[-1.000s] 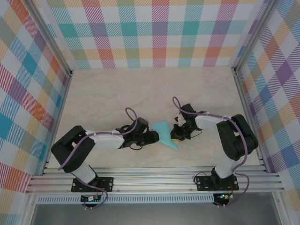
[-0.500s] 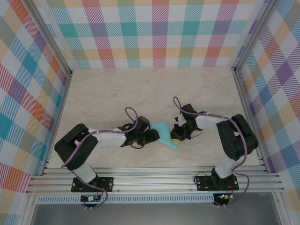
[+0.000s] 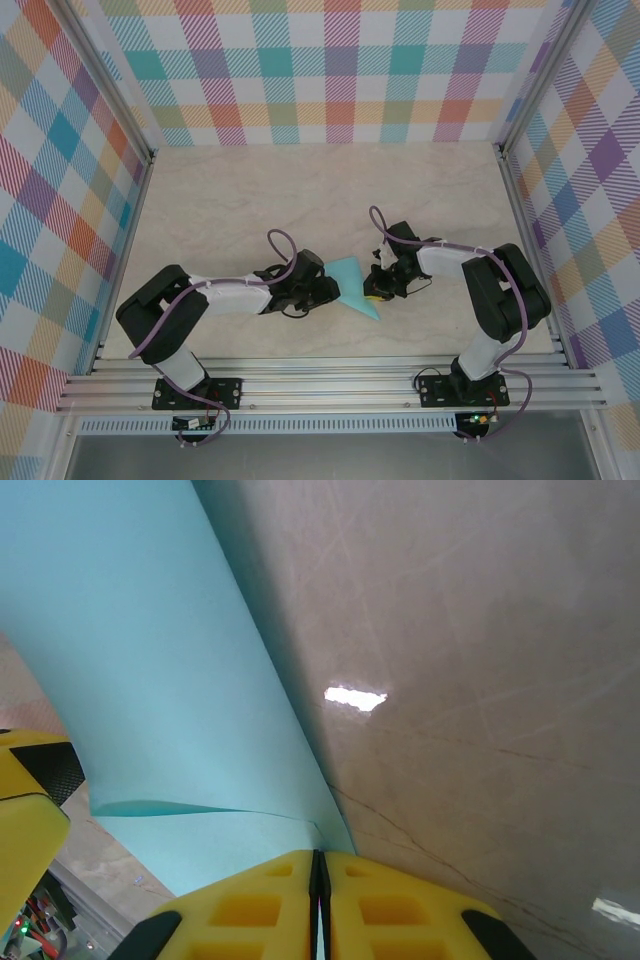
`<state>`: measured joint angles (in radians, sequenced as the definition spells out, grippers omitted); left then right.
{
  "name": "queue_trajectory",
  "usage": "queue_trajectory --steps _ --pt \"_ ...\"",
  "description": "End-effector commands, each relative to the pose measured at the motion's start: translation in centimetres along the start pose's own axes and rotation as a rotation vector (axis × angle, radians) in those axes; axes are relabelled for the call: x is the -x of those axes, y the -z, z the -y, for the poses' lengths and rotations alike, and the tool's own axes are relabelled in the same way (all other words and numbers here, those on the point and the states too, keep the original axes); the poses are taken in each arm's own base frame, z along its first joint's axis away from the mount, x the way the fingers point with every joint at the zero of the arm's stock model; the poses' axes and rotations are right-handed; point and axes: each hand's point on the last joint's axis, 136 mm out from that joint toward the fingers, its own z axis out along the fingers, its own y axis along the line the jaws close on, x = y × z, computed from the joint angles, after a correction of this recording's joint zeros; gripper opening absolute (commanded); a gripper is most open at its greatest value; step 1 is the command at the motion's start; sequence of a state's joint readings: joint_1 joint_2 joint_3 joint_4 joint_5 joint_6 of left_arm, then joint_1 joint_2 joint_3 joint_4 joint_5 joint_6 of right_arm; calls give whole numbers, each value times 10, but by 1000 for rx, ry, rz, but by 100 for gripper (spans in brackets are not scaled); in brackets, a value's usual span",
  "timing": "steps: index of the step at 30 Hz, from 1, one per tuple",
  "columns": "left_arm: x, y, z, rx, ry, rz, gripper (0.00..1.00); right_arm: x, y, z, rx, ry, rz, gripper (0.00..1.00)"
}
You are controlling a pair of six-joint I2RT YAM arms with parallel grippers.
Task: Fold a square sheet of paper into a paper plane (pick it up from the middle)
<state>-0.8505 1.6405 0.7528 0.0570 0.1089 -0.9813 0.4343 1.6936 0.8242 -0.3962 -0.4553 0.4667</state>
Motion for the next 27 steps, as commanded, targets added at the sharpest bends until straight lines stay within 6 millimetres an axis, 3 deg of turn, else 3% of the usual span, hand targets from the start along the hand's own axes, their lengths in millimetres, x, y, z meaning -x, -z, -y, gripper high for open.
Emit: queue_trajectory --steps 1,8,15,27 --pt "12 5 25 -77 5 63 50 0 2 10 -37 -16 13 11" --pt "15 18 41 -112 -10 74 52 -1 2 12 -42 -22 14 12" --pt "10 7 28 -63 13 57 55 -1 4 12 -41 -21 18 12" --pt "2 -19 40 -136 34 -4 53 -1 4 14 -38 -29 18 12"
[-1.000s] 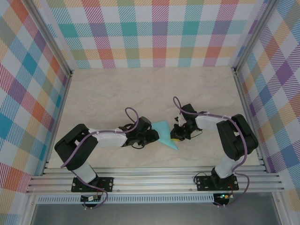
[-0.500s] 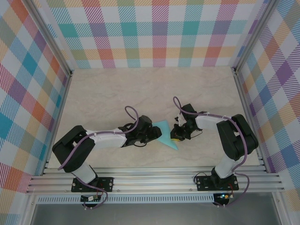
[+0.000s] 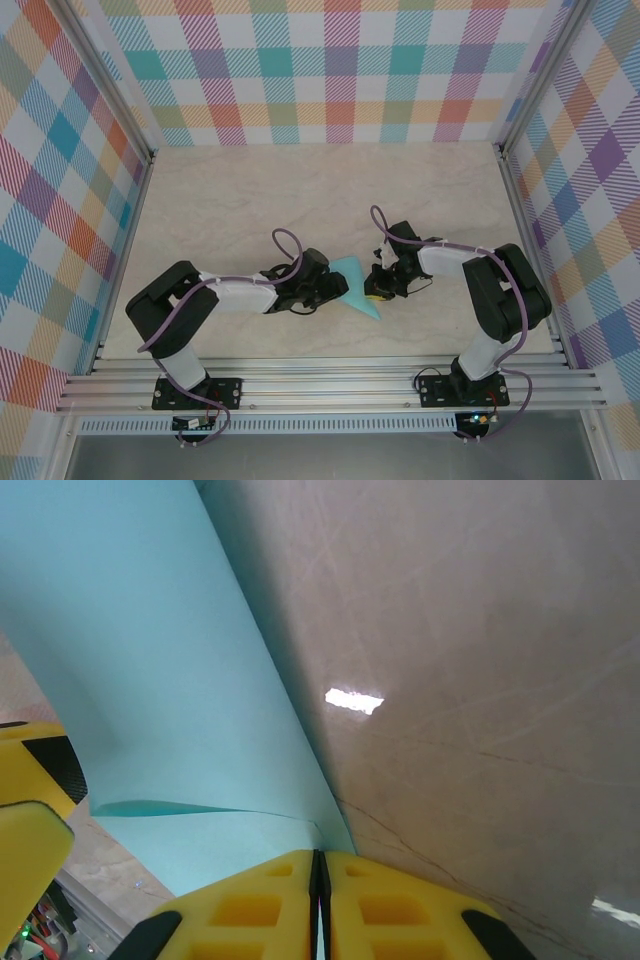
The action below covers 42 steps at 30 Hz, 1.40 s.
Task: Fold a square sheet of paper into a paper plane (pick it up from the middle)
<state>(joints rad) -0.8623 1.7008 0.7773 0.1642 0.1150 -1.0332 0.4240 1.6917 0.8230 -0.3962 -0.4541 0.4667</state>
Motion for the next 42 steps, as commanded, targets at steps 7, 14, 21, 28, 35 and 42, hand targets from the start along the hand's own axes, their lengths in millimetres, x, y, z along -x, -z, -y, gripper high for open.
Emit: queue_trajectory --steps 7,14,21,28,35,42 --pt "-2 -5 30 -108 -1 -16 44 -3 1 12 -33 -23 9 12" --pt "1 -1 42 -143 -9 -12 44 -5 3 12 -25 -23 15 12" --pt "-1 -7 35 -133 4 -14 44 -7 4 11 -24 -21 12 12" --pt "-2 -11 39 -150 7 -25 42 -5 7 8 -16 -18 19 12" --pt "-4 -12 38 -151 10 -32 40 -6 7 7 -5 -17 17 12" --pt "-4 -11 41 -156 9 -30 38 -6 5 7 -4 -20 15 12"
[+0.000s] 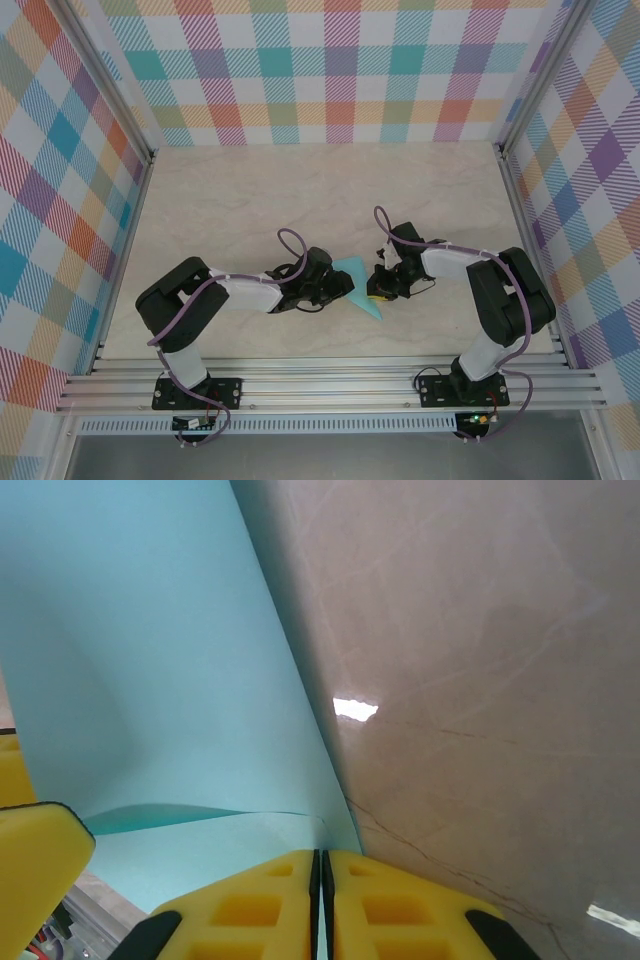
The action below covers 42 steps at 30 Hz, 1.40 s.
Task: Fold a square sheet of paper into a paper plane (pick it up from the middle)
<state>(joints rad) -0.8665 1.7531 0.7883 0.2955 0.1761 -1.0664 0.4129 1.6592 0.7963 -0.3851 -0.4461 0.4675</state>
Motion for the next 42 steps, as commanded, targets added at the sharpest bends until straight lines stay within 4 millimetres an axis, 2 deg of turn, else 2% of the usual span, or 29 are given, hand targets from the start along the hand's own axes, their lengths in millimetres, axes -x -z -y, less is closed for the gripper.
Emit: queue_trajectory --steps 1,13,20,25,29,33,40,42 --pt "-2 -2 18 -51 -9 -6 38 -5 0 4 -2 -20 -10 12" --pt "1 0 26 -80 -16 10 28 -5 2 2 2 -18 -8 13" --pt "2 -1 24 -82 -10 16 31 -4 3 1 4 -18 -4 13" --pt "3 -1 24 -89 -6 24 29 -3 2 1 8 -18 -4 13" --pt "2 -1 26 -91 -15 16 23 -1 3 -2 15 -14 0 13" --pt "2 -4 19 -48 -11 6 16 0 6 -6 25 -1 7 15" --pt "4 -4 11 22 11 -9 0 3 24 -6 -16 75 89 25" --pt "6 -3 12 28 21 -15 0 2 30 -5 -26 97 113 27"
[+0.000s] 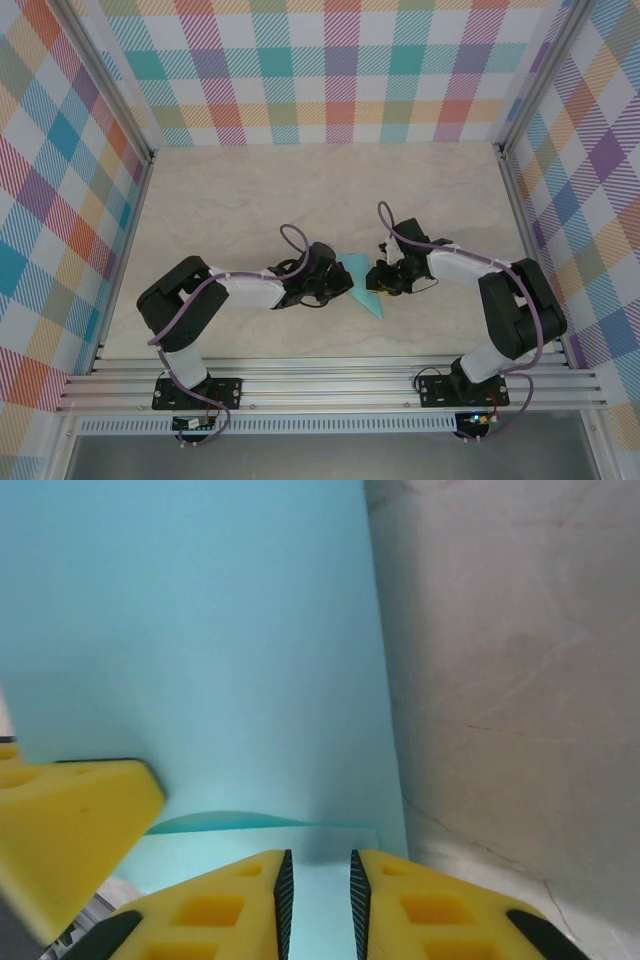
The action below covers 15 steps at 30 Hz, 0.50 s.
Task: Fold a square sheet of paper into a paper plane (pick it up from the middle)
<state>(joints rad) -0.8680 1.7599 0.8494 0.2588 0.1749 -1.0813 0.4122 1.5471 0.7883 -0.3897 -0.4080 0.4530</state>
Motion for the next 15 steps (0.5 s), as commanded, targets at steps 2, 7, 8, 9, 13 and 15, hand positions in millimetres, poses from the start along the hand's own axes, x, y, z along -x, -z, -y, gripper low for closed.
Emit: queue_trajectory --steps 2,7,8,9,13,15 --pt "0 -1 -6 54 17 -33 0 -6 13 7 -29 56 57 33" --pt "2 2 0 62 20 -54 0 -8 27 -3 29 114 168 43" --pt "3 2 0 63 20 -56 0 -10 28 -4 41 125 188 47" --pt "3 2 0 68 19 -58 0 -11 30 -5 49 137 210 50" --pt "4 1 1 70 28 -79 0 -16 32 -9 52 258 320 56" --pt "4 0 2 67 31 -87 0 -18 31 -13 48 332 349 56"
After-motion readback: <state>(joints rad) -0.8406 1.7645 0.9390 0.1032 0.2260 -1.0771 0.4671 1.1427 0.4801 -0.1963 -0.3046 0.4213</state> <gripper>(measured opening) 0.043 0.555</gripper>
